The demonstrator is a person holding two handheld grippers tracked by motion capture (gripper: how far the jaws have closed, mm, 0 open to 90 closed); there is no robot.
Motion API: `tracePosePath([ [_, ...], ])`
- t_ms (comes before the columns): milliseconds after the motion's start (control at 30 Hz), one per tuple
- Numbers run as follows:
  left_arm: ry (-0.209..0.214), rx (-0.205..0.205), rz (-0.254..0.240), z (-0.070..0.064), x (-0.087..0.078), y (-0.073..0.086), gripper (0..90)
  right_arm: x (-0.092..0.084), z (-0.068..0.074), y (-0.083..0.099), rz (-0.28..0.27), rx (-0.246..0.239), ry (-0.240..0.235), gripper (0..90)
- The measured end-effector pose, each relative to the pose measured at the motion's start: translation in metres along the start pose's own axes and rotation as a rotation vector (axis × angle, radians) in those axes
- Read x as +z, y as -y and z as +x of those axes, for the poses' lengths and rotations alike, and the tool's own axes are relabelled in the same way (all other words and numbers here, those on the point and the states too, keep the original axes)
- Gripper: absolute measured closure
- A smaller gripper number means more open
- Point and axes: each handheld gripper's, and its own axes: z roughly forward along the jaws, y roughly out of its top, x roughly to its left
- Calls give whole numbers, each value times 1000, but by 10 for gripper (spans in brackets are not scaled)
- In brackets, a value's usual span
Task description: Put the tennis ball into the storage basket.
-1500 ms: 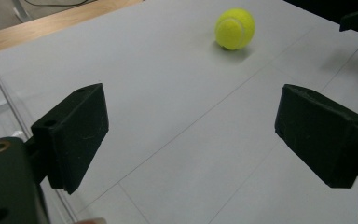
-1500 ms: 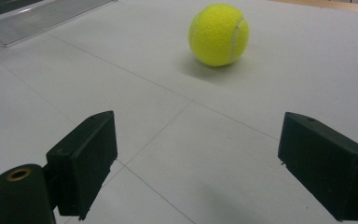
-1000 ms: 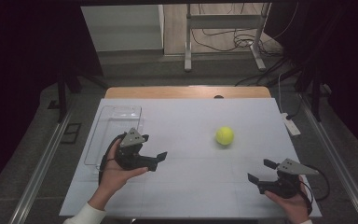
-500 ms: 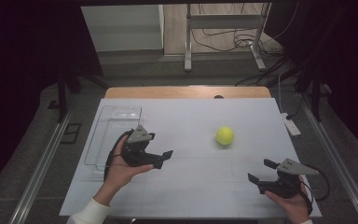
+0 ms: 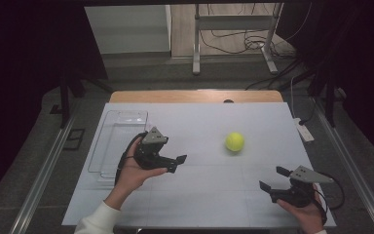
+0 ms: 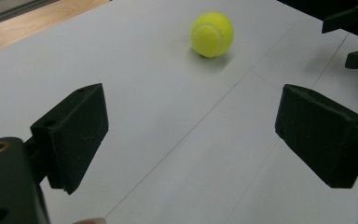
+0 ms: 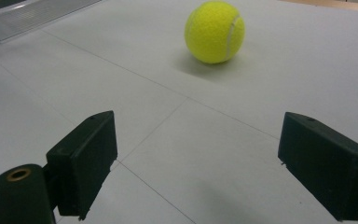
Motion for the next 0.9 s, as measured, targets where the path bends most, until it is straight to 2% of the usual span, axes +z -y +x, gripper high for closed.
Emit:
tracePosePath([
  [900, 34, 33, 69, -1, 28, -24, 106, 1, -1, 1, 9, 2, 0, 119],
])
